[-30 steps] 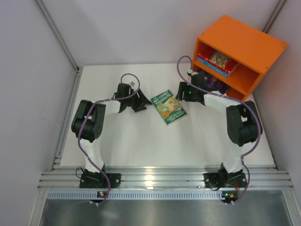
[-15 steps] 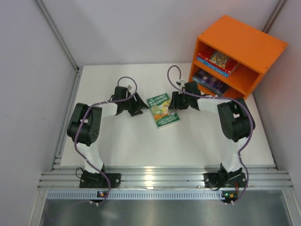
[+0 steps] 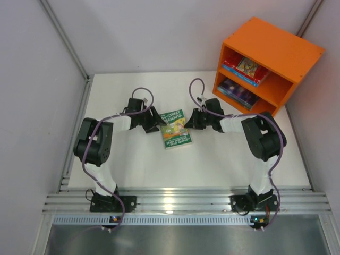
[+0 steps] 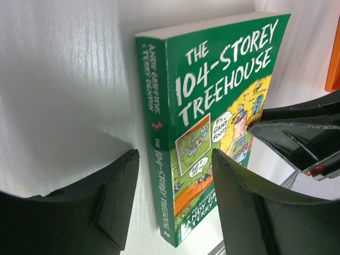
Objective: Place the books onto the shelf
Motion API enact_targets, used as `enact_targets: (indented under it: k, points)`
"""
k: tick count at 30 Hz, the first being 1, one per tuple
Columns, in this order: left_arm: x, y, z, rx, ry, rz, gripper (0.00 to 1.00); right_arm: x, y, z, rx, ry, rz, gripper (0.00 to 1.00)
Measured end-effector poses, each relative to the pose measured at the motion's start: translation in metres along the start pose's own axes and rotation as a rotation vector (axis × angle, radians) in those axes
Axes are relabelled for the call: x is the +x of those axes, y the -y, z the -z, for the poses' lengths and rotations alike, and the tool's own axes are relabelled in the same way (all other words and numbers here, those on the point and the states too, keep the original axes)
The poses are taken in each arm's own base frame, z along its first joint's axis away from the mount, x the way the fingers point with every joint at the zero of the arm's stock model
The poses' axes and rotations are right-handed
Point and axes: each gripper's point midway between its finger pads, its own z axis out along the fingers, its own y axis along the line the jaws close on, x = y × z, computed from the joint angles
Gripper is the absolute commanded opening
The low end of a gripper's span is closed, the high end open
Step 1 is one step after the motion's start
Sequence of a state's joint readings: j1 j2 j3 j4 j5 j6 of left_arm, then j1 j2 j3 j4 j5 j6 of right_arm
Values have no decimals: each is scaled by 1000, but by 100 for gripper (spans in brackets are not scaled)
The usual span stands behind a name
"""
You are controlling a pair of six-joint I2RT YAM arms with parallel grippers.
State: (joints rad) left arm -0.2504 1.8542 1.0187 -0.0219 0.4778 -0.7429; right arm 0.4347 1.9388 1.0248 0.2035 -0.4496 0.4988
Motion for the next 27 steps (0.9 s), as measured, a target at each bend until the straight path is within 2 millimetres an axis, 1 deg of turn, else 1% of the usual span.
enact_targets:
  k: [7,11,13,18,22,27]
  points:
    - [4,-8,6,-66,5,9,64,1,3,0,-33,-16,-77,2]
    - [4,-6,5,-55,3,6,66,1,4,-1,-45,-22,-92,4]
    - [5,-4,3,-32,-4,2,66,1,5,-1,-55,-29,-101,5]
    - [0,7,-8,58,-4,-18,66,2,7,-1,-73,-41,-119,6]
    - [-4,11,-11,111,-6,-19,66,2,8,-2,-96,-49,-135,6]
    - [-6,16,-15,171,-4,-31,63,2,9,-2,-121,-64,-146,7]
